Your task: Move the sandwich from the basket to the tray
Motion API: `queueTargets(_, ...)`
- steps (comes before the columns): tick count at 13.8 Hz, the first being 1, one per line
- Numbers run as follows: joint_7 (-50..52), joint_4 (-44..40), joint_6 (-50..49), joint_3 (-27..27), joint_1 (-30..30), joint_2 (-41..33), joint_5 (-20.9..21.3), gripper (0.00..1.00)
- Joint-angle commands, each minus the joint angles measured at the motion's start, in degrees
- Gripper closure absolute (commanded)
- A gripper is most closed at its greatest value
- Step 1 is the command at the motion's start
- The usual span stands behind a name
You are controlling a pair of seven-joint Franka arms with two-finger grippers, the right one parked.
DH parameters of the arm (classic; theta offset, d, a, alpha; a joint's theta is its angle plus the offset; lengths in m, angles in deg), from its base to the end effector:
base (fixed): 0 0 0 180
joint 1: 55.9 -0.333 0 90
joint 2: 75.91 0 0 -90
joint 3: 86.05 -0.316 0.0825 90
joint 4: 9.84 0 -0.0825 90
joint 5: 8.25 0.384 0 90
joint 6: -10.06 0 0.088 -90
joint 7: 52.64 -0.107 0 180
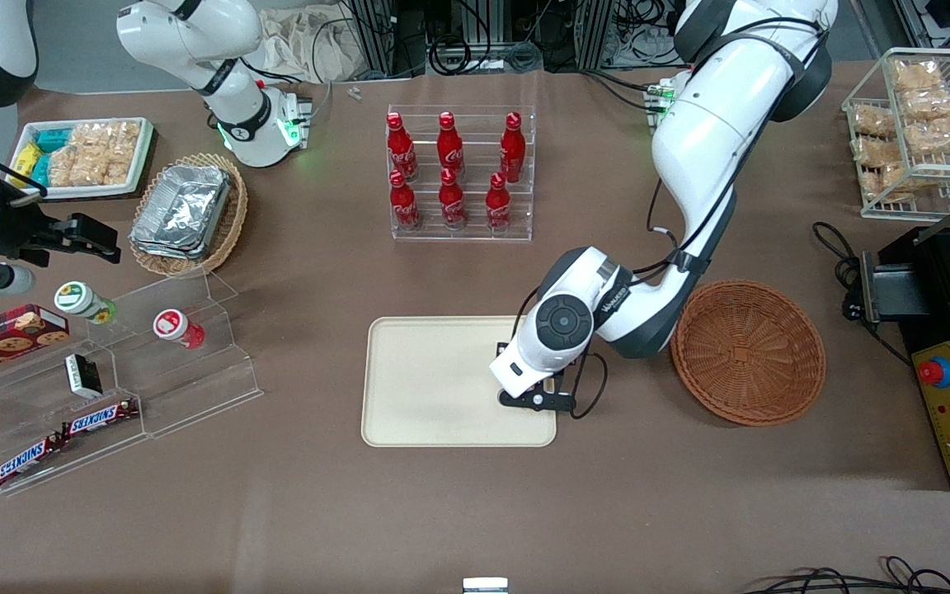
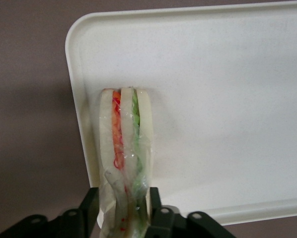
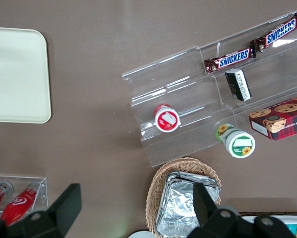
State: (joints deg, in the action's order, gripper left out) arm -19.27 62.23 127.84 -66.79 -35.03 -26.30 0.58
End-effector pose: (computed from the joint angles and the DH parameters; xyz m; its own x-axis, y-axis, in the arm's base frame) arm 0.6158 -0.4243 0.2531 0.9925 -0.0868 -0.0866 -0.0793 -0.9931 0.0862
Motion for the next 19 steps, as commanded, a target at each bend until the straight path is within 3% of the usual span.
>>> queueTargets(1,1.26,-1.94,-4.72,-0.27,0.31,-0.82,0.39,0.01)
queueTargets(7,0.65,-2.56,-22.04,-0.36,-2.15,-15.04,0.31,0.01)
queueTargets(11,-0.40,-1.59,-25.31,-0.19,-10.22,-22.86,-2.33,0.01)
queueTargets(13,-8.71,-0.28,-27.85,-0.10,-13.57,-26.82,-2.77,0.01)
queueTargets(16,-18.59,2.80,-29.09,-0.19,-20.24,-31.14,-7.33,0.01)
queueTargets(19,-21.75,2.54,-29.27,-0.97,-22.81,-34.13,-5.94,0.01)
